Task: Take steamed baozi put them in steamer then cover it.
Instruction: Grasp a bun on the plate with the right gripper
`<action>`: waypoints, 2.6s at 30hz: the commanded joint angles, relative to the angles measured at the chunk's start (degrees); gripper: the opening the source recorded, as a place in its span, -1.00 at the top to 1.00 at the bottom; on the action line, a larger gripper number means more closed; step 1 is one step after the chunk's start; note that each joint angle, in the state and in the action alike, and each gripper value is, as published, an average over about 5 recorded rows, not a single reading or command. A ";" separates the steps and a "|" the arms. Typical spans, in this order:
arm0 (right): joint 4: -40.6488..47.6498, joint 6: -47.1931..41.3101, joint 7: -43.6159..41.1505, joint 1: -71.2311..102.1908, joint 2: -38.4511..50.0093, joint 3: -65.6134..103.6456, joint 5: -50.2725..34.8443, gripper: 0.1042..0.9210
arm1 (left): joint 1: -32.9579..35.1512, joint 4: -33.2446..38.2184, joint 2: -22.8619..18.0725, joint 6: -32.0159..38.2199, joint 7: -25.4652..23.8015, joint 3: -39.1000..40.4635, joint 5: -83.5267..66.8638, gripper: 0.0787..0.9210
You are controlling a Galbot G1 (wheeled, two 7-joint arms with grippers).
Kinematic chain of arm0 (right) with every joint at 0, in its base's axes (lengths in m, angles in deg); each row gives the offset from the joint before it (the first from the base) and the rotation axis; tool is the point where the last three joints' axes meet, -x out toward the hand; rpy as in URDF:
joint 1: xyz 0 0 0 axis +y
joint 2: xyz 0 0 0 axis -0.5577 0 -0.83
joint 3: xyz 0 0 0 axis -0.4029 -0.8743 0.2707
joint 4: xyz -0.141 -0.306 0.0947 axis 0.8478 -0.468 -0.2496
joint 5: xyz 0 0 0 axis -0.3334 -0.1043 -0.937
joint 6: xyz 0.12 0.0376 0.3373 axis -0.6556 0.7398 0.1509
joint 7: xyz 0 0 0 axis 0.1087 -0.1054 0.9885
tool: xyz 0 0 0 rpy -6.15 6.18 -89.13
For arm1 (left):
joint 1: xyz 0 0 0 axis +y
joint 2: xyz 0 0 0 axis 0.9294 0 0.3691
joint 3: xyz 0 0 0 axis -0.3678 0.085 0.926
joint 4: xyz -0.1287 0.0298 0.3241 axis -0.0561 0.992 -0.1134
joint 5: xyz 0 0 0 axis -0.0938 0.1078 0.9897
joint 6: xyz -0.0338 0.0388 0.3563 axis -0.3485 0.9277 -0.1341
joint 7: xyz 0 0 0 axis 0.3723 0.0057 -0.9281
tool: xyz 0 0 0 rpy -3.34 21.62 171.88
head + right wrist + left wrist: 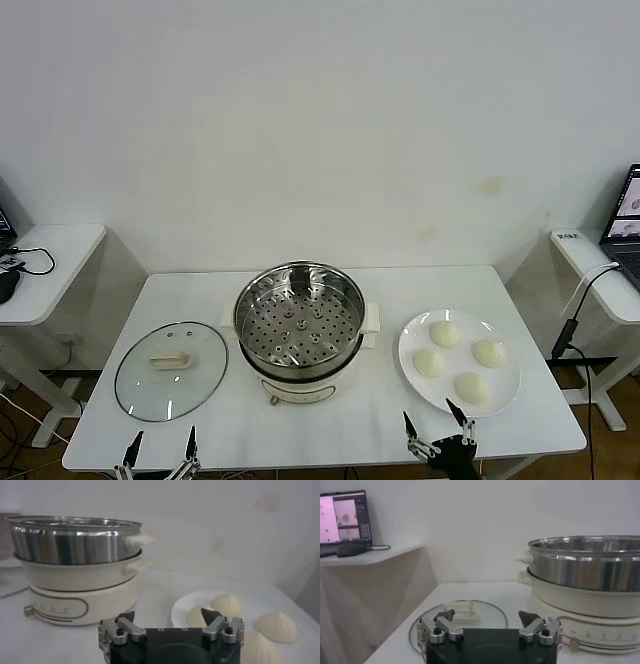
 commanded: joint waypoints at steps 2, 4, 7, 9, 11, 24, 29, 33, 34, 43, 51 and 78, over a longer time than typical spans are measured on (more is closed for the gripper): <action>-0.16 -0.62 0.49 -1.48 1.06 1.42 4.30 -0.76 | -1.16 1.98 -0.03 -6.38 1.67 -1.27 2.04 -0.77; 0.17 -2.18 0.55 -3.65 3.06 3.59 7.09 -0.76 | -1.82 2.21 0.14 -6.74 0.71 -2.05 3.41 -0.77; 1.14 -5.45 -0.20 -7.56 7.52 6.84 10.95 -0.76 | -2.17 2.45 0.52 -6.95 -1.97 -2.68 5.40 -0.77; 2.17 -7.49 -1.73 -10.20 11.06 8.26 13.83 -0.76 | -2.27 2.57 0.66 -7.37 -3.20 -2.74 6.10 -0.77; 3.51 -9.26 -4.05 -12.99 15.20 9.10 16.73 -0.76 | -2.47 2.59 0.74 -7.83 -3.63 -2.73 6.57 -0.77; 18.10 -11.02 -25.77 -40.48 42.63 -5.70 21.74 -0.76 | -2.91 3.24 0.75 -8.56 -4.17 -3.70 7.57 -0.77; 24.50 -10.95 -34.48 -60.39 48.28 -25.09 18.47 -0.76 | -2.71 3.55 0.68 -8.57 -4.13 -3.96 7.76 -0.77; 29.73 -10.39 -40.39 -78.13 49.58 -44.34 15.19 -0.76 | -2.68 3.71 0.72 -8.57 -4.12 -4.22 7.86 -0.77; 30.81 -10.28 -42.05 -82.66 49.56 -49.31 13.96 -0.76 | -2.68 3.73 0.71 -8.57 -4.13 -4.30 7.88 -0.77; 40.35 -7.13 -51.23 -102.50 44.48 -74.24 11.76 -0.76 | -3.19 3.45 1.10 -8.92 -4.44 -4.86 7.75 -0.77; 46.67 -5.37 -52.80 -101.45 37.82 -76.53 12.05 -0.76 | -3.70 3.22 1.35 -9.31 -4.79 -5.91 7.51 -0.77; 60.00 -6.24 -51.46 -96.67 25.01 -72.82 16.66 -0.64 | -3.56 3.19 0.75 -9.30 -4.85 -7.22 7.73 -0.77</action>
